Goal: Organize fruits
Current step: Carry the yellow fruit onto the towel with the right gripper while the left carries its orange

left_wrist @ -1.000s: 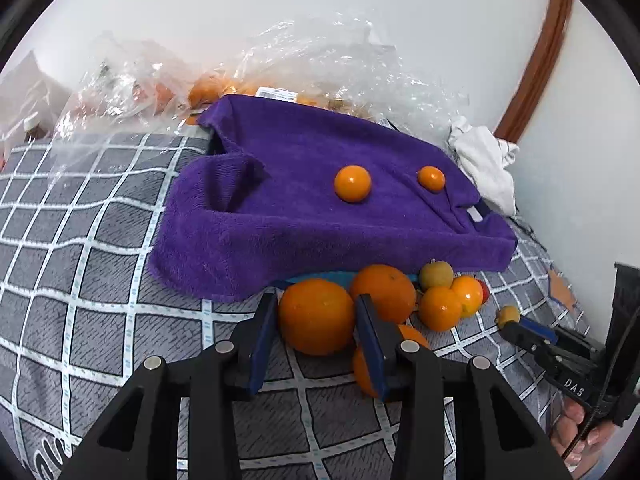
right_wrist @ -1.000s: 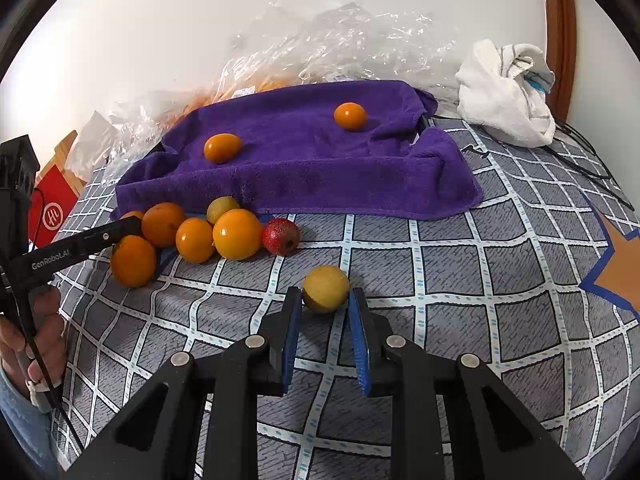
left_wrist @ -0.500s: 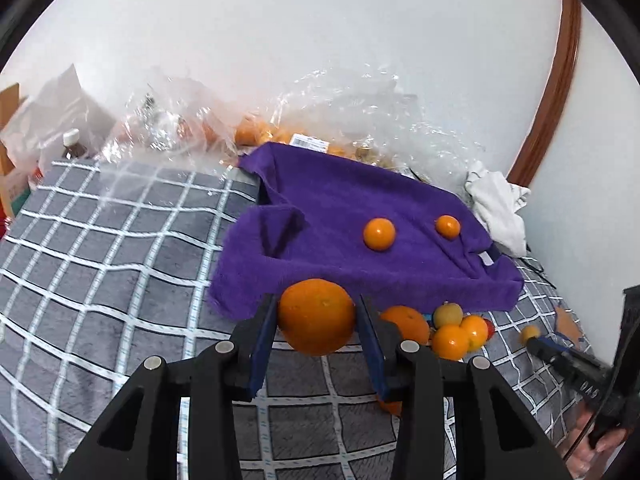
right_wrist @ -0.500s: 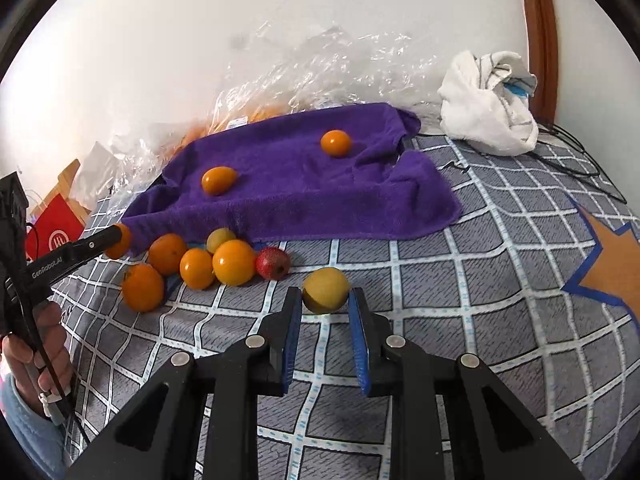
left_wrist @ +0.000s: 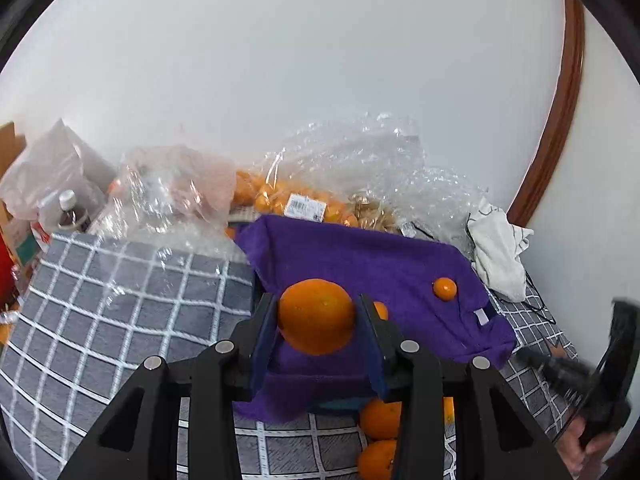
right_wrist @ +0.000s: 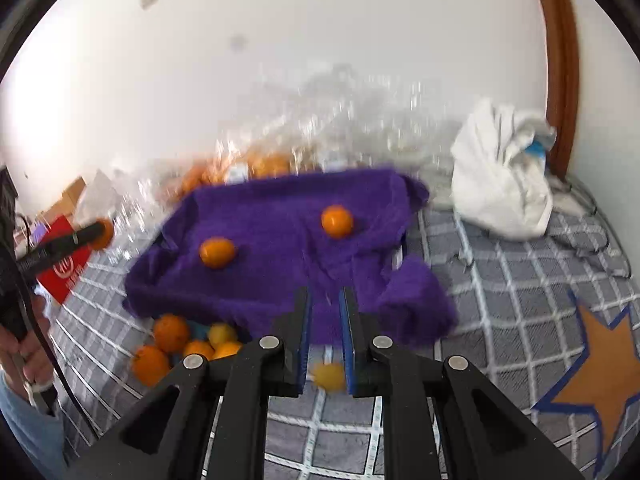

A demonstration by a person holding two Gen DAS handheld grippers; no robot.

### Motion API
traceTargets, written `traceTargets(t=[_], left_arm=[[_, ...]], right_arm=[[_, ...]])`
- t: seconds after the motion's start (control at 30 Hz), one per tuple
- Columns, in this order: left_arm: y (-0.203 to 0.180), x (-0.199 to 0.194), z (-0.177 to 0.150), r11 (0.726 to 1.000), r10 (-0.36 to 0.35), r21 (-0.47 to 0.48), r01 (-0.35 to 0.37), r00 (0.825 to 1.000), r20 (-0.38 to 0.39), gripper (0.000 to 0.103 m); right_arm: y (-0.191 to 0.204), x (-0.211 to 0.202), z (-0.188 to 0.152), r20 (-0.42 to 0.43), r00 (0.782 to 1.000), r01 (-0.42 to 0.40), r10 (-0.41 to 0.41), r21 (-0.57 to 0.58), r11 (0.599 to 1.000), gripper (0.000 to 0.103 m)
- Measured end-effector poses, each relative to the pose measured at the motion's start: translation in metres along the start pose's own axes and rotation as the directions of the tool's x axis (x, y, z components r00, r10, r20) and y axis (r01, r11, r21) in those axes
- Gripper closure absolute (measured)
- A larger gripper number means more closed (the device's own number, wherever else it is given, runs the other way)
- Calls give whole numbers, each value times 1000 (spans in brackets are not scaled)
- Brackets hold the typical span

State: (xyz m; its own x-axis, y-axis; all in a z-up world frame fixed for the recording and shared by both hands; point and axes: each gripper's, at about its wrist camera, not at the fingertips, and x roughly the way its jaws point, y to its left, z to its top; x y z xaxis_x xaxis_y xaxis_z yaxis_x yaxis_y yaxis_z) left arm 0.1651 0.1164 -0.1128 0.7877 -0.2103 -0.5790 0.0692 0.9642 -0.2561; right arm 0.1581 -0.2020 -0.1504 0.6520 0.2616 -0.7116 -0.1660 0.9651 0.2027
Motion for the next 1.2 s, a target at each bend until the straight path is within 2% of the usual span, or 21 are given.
traceTargets(t=[0.1, 0.17, 0.27, 0.37, 0.5, 0.6, 0.77, 0.9, 1.07, 1.2], left_arm=[[0, 6, -11, 1000, -27, -12, 27, 1000, -11, 65], [0, 13, -16, 999, -33, -23, 32, 999, -37, 65], [1, 16, -23, 999, -36, -26, 34, 998, -59, 65], [7, 13, -28, 999, -39, -37, 37, 998, -54, 65], [15, 13, -35, 996, -65, -66, 62, 997, -48, 65], [17, 15, -38, 995, -71, -75, 66, 996, -54, 65], [12, 13, -35, 997, -48, -62, 44, 996, -70, 65], [2, 3, -20, 1000, -7, -8, 7, 999, -52, 65], [-7, 2, 21, 1000, -4, -10, 3, 1000, -26, 65], [-19, 14, 55, 1000, 17, 16, -16, 1000, -4, 65]], right_arm=[[-2, 12, -21, -52, 998, -41, 42, 15, 999, 88], [0, 17, -25, -58, 997, -43, 44, 20, 999, 88], [8, 22, -26, -62, 994, -91, 92, 18, 996, 83], [17, 32, -30, -99, 992, -82, 80, -11, 997, 78], [18, 29, -34, -96, 991, -90, 88, -21, 996, 78], [14, 36, -37, -139, 987, -85, 82, -14, 996, 78], [13, 26, -35, -114, 992, -59, 56, -24, 998, 78], [7, -2, -12, -62, 997, -53, 53, 6, 999, 78], [10, -18, 39, 36, 999, 19, -18, -26, 999, 78], [8, -18, 82, 112, 994, 12, -11, -11, 1000, 79]])
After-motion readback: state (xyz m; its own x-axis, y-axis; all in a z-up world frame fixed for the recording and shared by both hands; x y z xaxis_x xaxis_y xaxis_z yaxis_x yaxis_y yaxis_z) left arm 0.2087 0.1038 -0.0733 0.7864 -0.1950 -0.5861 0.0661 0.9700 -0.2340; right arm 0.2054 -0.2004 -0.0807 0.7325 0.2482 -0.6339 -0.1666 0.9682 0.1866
